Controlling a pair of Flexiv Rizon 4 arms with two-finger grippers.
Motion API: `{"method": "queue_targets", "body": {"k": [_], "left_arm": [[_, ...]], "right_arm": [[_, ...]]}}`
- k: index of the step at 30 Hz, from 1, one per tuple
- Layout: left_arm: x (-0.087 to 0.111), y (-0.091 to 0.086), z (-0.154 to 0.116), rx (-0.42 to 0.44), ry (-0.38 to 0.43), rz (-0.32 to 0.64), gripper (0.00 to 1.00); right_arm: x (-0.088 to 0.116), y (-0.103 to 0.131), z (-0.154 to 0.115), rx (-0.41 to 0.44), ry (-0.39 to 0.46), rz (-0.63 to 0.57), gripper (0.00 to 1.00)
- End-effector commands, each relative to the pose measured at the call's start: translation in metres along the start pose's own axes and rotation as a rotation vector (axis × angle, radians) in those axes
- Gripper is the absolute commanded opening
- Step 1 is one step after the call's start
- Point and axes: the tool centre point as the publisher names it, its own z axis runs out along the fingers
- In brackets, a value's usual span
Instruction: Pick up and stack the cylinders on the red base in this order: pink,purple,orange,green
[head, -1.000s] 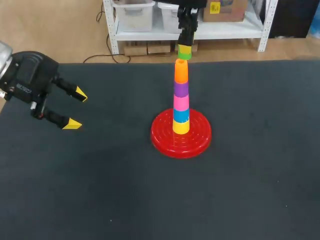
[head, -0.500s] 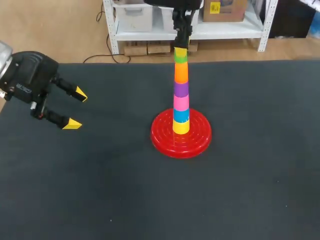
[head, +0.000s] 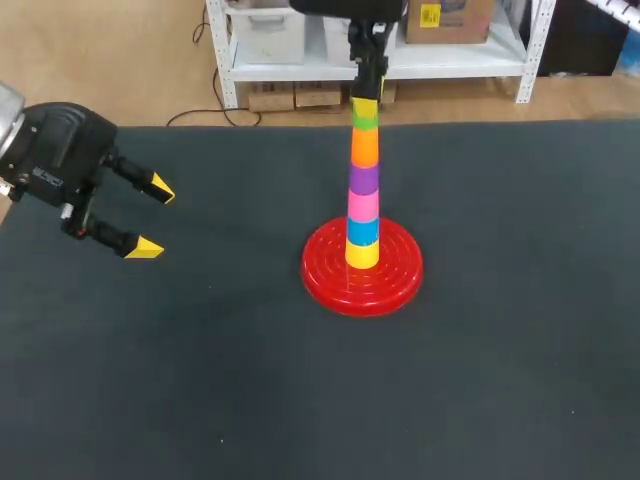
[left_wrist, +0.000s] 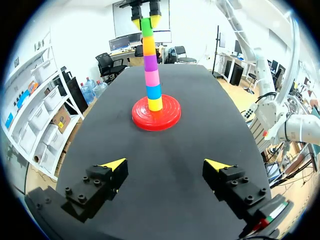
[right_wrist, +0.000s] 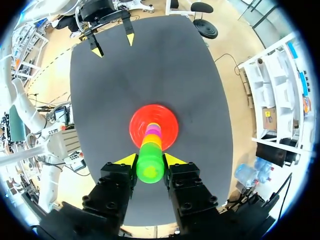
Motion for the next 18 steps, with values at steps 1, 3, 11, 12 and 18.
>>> {"method": "queue_targets", "body": {"k": [1,3,11,12,18], "left_arm": [[0.0006,0.0001,0.0004,-0.001,-0.001,0.001,1.0],[0.0006,0.0001,0.0004,-0.001,-0.001,0.001,1.0],[0.0006,0.0001,0.0004,-0.001,-0.001,0.001,1.0],[0.0006,0.0001,0.0004,-0.001,-0.001,0.001,1.0],[0.0006,0.0001,0.0004,-0.001,-0.001,0.001,1.0]], "right_arm": [[0.0013,-0.0026,0.0051,-0.005,-0.004,-0.001,0.0],[0.0027,-0.0039,0.006,-0.007,-0.011,0.004,0.0],[0.0064,-0.0055,0.0127,-0.019,-0.026,0.01,0.0],[0.0066,-0.0056,0.0132,-0.02,-0.029,0.01,0.0],[0.0072,-0.0062,0.0141,-0.009,-0.049,0.009,0.0]]}}
